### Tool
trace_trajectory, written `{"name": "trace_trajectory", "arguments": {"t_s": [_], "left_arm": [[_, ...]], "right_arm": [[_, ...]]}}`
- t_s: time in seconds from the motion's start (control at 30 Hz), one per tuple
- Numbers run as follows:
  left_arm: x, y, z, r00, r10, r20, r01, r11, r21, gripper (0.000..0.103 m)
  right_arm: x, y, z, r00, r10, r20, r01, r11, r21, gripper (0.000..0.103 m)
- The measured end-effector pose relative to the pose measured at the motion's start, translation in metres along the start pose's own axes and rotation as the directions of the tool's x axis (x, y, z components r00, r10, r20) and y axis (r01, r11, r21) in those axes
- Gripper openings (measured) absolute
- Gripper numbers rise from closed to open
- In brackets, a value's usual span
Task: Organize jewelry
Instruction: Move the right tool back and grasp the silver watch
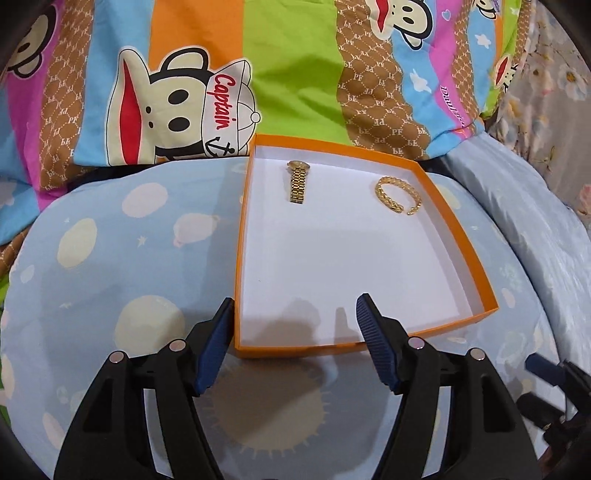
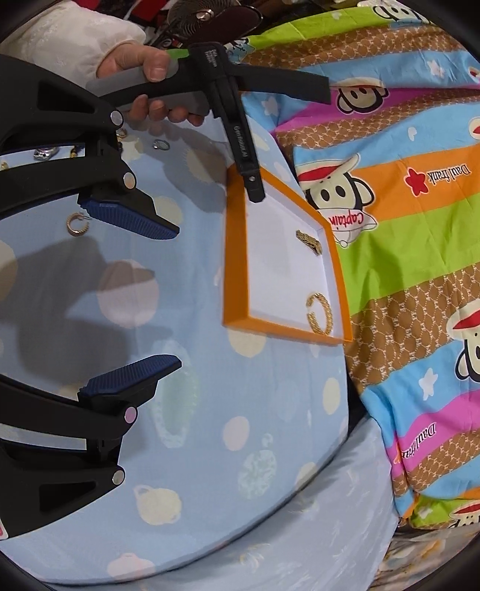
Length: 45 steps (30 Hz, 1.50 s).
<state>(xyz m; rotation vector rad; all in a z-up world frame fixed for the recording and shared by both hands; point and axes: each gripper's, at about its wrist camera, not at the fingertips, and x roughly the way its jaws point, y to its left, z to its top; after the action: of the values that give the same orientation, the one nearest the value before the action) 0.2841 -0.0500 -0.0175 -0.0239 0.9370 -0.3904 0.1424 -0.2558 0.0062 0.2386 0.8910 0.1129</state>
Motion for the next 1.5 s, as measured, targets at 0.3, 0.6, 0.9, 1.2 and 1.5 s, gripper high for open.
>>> {"name": "trace_trajectory", "arguments": {"t_s": [0.3, 0.6, 0.9, 1.2, 1.5], "left_arm": [[-0.045, 0.007, -0.025, 0.998, -0.06, 0.028, 0.06, 0.998, -0.026, 0.065], [-0.113, 0.036, -0.101, 0.998, -0.041, 0.054, 0.043, 0.999, -0.026, 0.067], [-0.129, 0.03, -0.173, 0.999, -0.04, 0.002, 0.04, 0.998, 0.047, 0.071], [-0.142, 0.019, -0.196, 1.0, 0.002, 0.026, -0.004, 0.998, 0.068, 0.076], [-0.145, 0.036, -0.196, 0.996, 0.08, 0.036, -0.08, 0.997, -0.015, 0.078]], "right_arm": [[-0.009, 0.028, -0.028, 1.0, 0.009, 0.007, -0.009, 0.998, -0.068, 0.064], [-0.026, 0.043, -0.071, 0.999, 0.03, 0.016, -0.029, 0.997, -0.067, 0.064], [-0.036, 0.053, -0.095, 0.999, 0.003, 0.04, -0.001, 0.998, -0.07, 0.064], [-0.043, 0.085, -0.112, 0.998, 0.028, 0.05, -0.019, 0.986, -0.164, 0.063], [-0.029, 0.126, -0.117, 0.999, 0.046, -0.021, -0.05, 0.935, -0.352, 0.061]]}}
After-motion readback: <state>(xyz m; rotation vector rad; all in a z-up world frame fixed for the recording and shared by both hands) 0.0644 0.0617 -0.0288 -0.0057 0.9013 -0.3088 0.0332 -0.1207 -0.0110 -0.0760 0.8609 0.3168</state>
